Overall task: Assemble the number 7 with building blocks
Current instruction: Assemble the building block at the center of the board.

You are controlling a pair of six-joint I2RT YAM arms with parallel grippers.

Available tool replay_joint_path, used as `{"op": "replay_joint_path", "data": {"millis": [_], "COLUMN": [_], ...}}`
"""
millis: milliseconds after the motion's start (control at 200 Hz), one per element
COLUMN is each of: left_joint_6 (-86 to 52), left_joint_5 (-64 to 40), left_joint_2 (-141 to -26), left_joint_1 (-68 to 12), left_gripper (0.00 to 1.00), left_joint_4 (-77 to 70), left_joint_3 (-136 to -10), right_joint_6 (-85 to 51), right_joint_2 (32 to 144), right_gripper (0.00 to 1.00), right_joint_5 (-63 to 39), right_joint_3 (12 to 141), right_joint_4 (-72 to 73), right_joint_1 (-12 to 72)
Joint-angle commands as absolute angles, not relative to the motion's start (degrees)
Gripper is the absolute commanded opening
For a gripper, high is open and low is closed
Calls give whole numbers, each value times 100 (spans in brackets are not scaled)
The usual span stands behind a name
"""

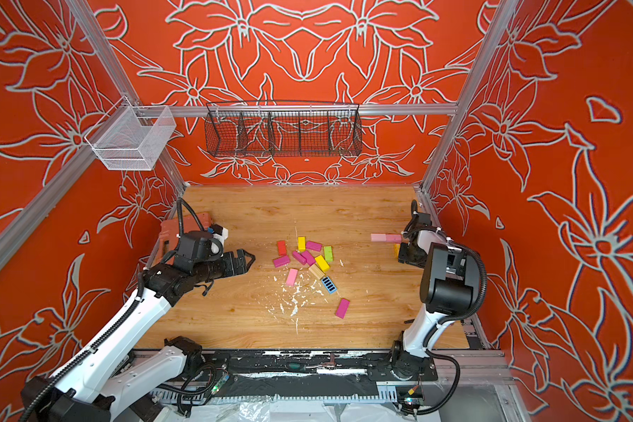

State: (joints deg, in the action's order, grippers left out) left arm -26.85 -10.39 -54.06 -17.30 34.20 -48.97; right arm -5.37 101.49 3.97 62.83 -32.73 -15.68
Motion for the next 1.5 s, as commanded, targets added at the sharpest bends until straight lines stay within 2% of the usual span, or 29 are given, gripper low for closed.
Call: {"op": "replay_joint_path", "data": {"millis": [0, 435, 1201, 1336, 1491], "left_joint_6": [-2668, -2673, -2672, -2677, -2673], "left_joint_5": [-1045, -1019, -983, -982, -1010], "left_joint_2": [-5360, -5341, -5309, -5309, -5348], "left_joint_1": [-1705, -1705, -1705, -1705, -1705], "left_gripper": [97, 97, 97, 97, 97], "left_joint_4": [3414, 3406, 3428, 3423, 3419], "left_joint_3": [-4931, -4908, -4926, -4924, -4939], "right_joint_6": [-650, -725, -805, -812, -826], "right_joint_2": [10194, 10295, 10389, 10236, 9600], "right_gripper": [52, 52, 52, 52, 58], "right_joint_5": [329, -156, -13, -54, -234], "right_joint_3": [6310, 6308, 6424, 6401, 6205], "right_joint_4": [-3217, -3019, -2931, -2978, -3013], "right_joint_1": [-1629, -1679, -1688, -1680, -1552]}}
